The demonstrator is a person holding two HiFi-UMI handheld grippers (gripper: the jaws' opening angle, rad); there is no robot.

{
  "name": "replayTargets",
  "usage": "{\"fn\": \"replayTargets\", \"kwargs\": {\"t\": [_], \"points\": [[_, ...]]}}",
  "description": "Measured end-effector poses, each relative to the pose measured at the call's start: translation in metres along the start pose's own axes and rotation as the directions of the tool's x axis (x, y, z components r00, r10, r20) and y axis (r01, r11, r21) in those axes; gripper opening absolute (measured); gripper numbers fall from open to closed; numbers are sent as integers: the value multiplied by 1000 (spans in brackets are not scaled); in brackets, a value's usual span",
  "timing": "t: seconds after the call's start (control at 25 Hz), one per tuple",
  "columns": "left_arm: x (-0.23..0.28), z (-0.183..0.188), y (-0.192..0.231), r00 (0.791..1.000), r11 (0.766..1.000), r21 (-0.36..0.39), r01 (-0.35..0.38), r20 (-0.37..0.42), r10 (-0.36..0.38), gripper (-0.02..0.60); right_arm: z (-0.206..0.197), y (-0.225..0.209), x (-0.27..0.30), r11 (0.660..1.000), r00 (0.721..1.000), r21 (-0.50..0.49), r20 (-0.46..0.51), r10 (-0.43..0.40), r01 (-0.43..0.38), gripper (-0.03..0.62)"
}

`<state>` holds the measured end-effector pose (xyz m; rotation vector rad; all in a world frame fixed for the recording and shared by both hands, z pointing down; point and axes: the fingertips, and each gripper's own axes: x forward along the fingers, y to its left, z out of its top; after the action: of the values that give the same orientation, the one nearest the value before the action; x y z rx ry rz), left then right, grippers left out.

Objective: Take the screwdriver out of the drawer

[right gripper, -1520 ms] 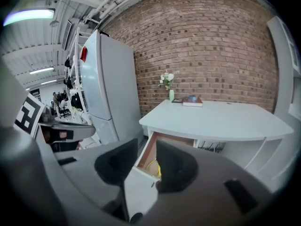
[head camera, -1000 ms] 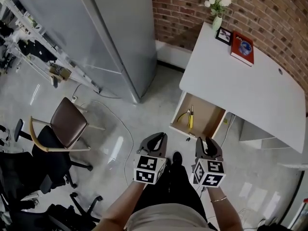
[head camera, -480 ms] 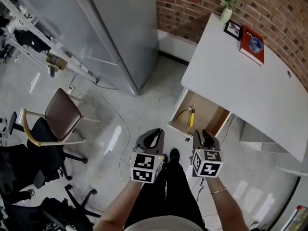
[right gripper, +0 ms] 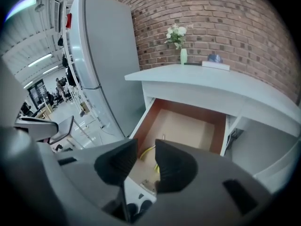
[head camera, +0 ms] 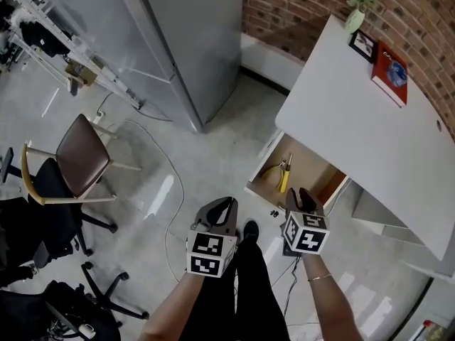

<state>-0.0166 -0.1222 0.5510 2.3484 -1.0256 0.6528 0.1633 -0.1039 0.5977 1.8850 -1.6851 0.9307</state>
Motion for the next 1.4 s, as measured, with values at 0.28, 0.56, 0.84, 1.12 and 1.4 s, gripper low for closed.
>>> {"fn": "replayTargets", "kwargs": {"t": [0.28, 0.56, 0.84, 1.12, 1.4], "points": [[22, -18, 18, 999, 999, -39, -31, -11, 31, 8, -13, -14, 46, 1000, 999, 8, -44, -4, 5, 109], [44, -36, 26, 999, 997, -72, -38, -39, 35, 6, -31, -26, 78, 999, 992, -26, -121, -24, 21, 109], [62, -50, 31, 998, 994, -101, -43, -59, 37, 6, -40, -33, 107, 999, 986, -31, -161, -38, 33, 110], [75, -50, 36, 997, 993, -109, -44, -73, 36, 6, -40, -38, 130, 998, 978, -51, -205, -44, 34, 109], [83, -48, 37, 997, 991, -125, -44, -71, 36, 6, -49, -44, 151, 995, 964, -85, -255, -72, 52, 110]]}}
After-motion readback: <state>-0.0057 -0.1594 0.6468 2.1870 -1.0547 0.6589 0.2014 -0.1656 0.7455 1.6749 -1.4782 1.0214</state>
